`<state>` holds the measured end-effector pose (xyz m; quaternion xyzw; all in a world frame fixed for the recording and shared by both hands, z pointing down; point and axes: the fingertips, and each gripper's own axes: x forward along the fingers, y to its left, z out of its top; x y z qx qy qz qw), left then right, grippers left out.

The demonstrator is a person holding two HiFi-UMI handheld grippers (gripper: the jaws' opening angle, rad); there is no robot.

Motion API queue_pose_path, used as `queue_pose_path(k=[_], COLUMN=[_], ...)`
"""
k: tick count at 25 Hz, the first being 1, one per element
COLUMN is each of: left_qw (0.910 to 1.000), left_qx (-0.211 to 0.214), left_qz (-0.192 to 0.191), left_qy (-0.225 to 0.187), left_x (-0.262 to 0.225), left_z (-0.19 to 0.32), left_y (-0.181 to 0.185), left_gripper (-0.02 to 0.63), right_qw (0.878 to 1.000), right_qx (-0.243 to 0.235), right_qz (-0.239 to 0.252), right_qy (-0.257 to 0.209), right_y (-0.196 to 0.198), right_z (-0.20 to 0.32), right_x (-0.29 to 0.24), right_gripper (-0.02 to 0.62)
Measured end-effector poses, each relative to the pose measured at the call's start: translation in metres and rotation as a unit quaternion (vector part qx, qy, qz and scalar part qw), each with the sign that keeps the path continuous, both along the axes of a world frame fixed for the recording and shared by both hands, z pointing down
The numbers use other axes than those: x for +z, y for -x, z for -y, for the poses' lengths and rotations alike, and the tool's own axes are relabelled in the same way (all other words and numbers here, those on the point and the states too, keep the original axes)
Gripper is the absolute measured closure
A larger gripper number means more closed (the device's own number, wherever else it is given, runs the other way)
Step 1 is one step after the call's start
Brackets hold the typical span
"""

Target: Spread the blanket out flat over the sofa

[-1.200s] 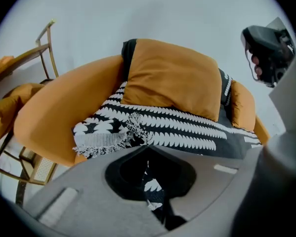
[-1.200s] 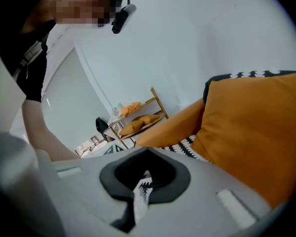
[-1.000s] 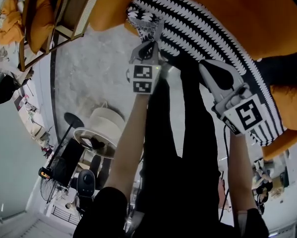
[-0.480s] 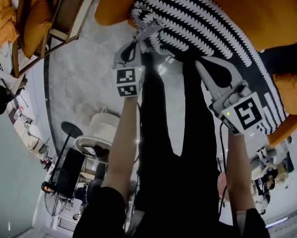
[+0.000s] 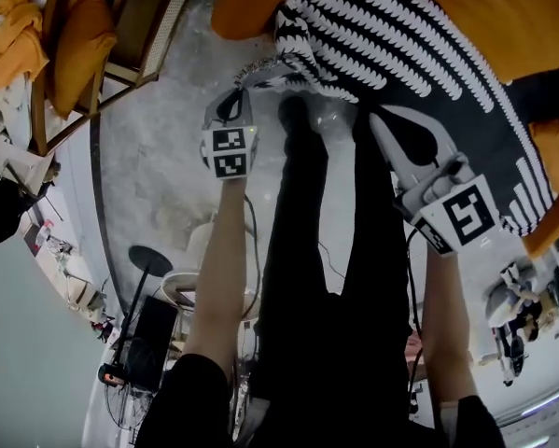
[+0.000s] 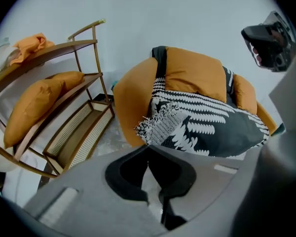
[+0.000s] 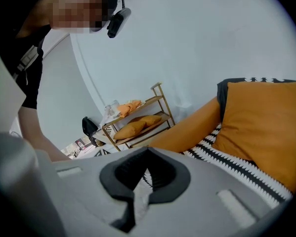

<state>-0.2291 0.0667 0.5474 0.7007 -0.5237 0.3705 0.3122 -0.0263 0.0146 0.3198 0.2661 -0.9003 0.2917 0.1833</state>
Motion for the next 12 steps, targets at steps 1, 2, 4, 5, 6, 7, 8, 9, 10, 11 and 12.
queue_pose_path(k=[1, 2, 4, 5, 6, 7, 8, 9, 10, 11, 12], left_qw=[1.0000, 0.9998, 0.9985, 0.9973, 0.9957, 0.9936, 0.9912, 0.9887, 0.9857, 0.9821, 0.9774], left_qx=[0.006, 0.013, 0.035, 0.048, 0.062, 0.077, 0.092, 0.106, 0.121, 0.138, 0.157], left_qz=[0.005, 0.012, 0.030, 0.040, 0.050, 0.060, 0.069, 0.077, 0.086, 0.096, 0.107], left_qy=[0.006, 0.012, 0.028, 0.037, 0.048, 0.057, 0.066, 0.073, 0.079, 0.085, 0.092], left_x=[0.007, 0.014, 0.031, 0.041, 0.052, 0.064, 0.076, 0.088, 0.099, 0.110, 0.121], left_z=[-0.003, -0.006, -0.014, -0.019, -0.025, -0.029, -0.033, -0.035, -0.038, -0.041, -0.045], left_y=[0.006, 0.011, 0.018, 0.020, 0.023, 0.026, 0.030, 0.033, 0.036, 0.038, 0.040], left_gripper=[0.592, 0.592, 0.592, 0.592, 0.592, 0.592, 0.592, 0.592, 0.592, 0.592, 0.592], right_qw=[1.000, 1.000, 1.000, 1.000, 1.000, 1.000, 1.000, 1.000, 1.000, 1.000, 0.999], right_qx=[0.003, 0.005, 0.006, 0.006, 0.006, 0.006, 0.008, 0.009, 0.010, 0.010, 0.011], right_qz=[0.000, 0.000, -0.001, -0.002, -0.004, -0.005, -0.006, -0.007, -0.008, -0.009, -0.009], right_qy=[0.000, 0.000, 0.003, 0.006, 0.009, 0.013, 0.017, 0.020, 0.023, 0.027, 0.030], right_y=[0.004, 0.006, 0.011, 0.013, 0.015, 0.018, 0.021, 0.023, 0.025, 0.026, 0.027], right_z=[-0.003, -0.007, -0.013, -0.017, -0.020, -0.023, -0.026, -0.028, -0.031, -0.034, -0.036], right_x=[0.001, 0.002, 0.006, 0.009, 0.014, 0.019, 0.025, 0.031, 0.037, 0.042, 0.047], right_gripper=[0.592, 0.592, 0.592, 0.592, 0.592, 0.592, 0.592, 0.592, 0.592, 0.592, 0.592])
